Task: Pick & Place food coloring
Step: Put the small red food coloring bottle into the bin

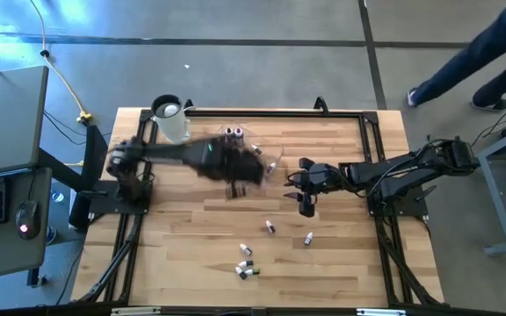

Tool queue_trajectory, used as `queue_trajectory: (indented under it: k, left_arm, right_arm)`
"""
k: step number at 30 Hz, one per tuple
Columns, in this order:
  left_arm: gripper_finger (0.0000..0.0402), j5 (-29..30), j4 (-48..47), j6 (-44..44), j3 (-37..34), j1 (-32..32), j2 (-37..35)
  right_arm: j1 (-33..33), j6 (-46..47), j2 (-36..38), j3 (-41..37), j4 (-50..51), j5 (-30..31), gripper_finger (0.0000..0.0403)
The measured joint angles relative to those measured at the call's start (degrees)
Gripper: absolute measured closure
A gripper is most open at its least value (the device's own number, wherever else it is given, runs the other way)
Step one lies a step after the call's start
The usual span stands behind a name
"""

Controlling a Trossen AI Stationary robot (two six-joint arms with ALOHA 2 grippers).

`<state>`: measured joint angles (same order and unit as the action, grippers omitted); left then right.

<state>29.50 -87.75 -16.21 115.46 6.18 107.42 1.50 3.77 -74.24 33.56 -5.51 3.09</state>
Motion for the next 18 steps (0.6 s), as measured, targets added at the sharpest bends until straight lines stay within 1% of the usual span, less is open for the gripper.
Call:
queue_trajectory:
  k: [4, 6, 8, 11, 13, 15, 18]
  left_arm:
    - [0.0339, -4.2, 4.0, 3.6, -0.4, -8.6, -2.2]
    - [0.0339, -8.6, 11.3, 7.0, -2.7, -13.0, -2.4]
    - [0.0339, -14.4, 15.7, 10.2, -6.5, -17.1, -2.1]
    - [0.0339, -21.9, 27.3, 14.7, -13.7, -21.6, -2.0]
    - [0.0339, -25.9, 33.8, 15.8, -19.0, -23.6, -1.5]
    - [0.0339, -28.6, 37.0, 16.0, -23.9, -25.4, -1.1]
    - [0.0339, -28.7, 45.7, 16.0, -29.9, -26.8, -0.5]
  right_arm:
    - [0.0, 1.2, 0.0, 0.0, -1.0, -0.2, 0.0248]
    - [0.0, 1.4, 0.0, 0.0, -1.4, 0.1, 0.0249]
    - [0.0, 0.9, 0.0, 0.0, -2.0, 0.4, 0.0247]
    - [0.0, -0.2, 0.0, 0.0, -2.0, -0.2, 0.0245]
    - [0.0, -1.2, 0.0, 0.0, -1.9, -0.4, 0.0245]
    - [0.0, -1.1, 0.0, 0.0, -1.6, 0.2, 0.0246]
    - [0.0, 0.4, 0.0, 0.0, -1.9, 0.0, 0.0248]
